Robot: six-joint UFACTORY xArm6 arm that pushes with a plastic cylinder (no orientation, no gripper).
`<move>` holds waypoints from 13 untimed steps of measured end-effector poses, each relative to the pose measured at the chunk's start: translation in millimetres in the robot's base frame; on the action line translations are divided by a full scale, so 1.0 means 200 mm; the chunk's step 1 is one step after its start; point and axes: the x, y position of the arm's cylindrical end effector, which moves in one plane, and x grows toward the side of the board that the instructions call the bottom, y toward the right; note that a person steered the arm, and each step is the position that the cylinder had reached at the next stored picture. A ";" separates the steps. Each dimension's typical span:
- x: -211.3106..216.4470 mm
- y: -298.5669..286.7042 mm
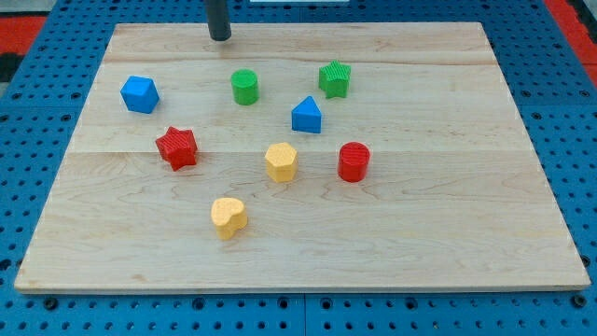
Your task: Move your arm to the blue cube
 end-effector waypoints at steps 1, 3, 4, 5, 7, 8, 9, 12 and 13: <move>0.00 0.00; 0.01 -0.02; 0.01 -0.02; 0.01 -0.01; 0.01 -0.01; 0.01 -0.01; 0.05 -0.03; 0.12 -0.27; 0.15 -0.28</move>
